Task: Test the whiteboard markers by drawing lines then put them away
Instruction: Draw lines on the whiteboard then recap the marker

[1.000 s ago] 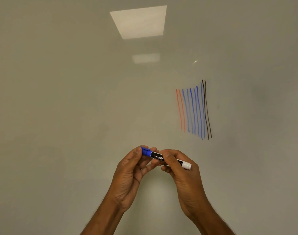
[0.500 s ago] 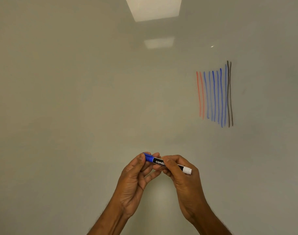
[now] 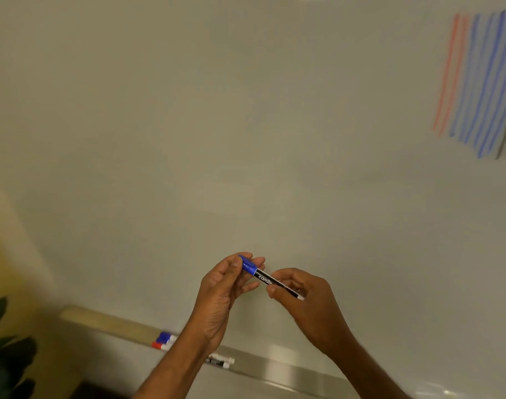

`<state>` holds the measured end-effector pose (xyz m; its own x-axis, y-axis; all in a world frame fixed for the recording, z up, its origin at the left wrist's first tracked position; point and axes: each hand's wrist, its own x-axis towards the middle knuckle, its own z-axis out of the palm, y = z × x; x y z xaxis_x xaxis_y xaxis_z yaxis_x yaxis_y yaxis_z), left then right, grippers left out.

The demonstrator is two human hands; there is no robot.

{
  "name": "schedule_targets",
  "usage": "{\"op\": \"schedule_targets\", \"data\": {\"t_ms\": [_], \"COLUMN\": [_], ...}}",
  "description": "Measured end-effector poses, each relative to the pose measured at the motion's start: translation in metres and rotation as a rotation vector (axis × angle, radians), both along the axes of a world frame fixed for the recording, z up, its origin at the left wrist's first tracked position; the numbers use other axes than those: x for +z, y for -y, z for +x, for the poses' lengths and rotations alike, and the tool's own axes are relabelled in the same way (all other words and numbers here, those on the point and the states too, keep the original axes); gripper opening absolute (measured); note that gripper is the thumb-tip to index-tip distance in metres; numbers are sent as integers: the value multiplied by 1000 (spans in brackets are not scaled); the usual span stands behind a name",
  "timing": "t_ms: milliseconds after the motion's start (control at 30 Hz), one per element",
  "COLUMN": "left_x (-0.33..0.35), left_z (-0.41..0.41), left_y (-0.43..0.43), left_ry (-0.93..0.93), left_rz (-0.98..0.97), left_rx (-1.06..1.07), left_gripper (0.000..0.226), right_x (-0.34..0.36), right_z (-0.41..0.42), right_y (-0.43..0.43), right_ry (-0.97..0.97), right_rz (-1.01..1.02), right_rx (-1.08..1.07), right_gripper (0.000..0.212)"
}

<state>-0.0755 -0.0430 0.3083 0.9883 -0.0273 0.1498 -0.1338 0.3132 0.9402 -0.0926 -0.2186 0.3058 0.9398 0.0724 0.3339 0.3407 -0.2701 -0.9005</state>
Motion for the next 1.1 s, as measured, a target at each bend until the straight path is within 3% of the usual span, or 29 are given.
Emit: {"op": "schedule_targets", "data": {"t_ms": [133, 233, 400, 567, 1100], "left_x": [-46, -85, -161, -226, -374], "left_z": [-7, -14, -38, -62, -129], "left_y": [-32, -61, -113, -164, -269], "left_ry": [-48, -74, -59, -74, -238], "left_rz": [114, 252, 745, 1170, 1440], "left_rx": [116, 237, 411, 446, 396], "left_gripper": [35, 37, 44, 62, 56], "right_x": [-43, -82, -147, -209, -364], "right_z": [5, 6, 6, 0, -31], "right_y": [-29, -54, -96, -135, -237], "right_ry": [49, 89, 154, 177, 47], "right_rz": [-179, -315, -430, -542, -813], "right_rx": [-19, -50, -51, -26, 258], "right_gripper": [3, 13, 18, 21, 20]}}
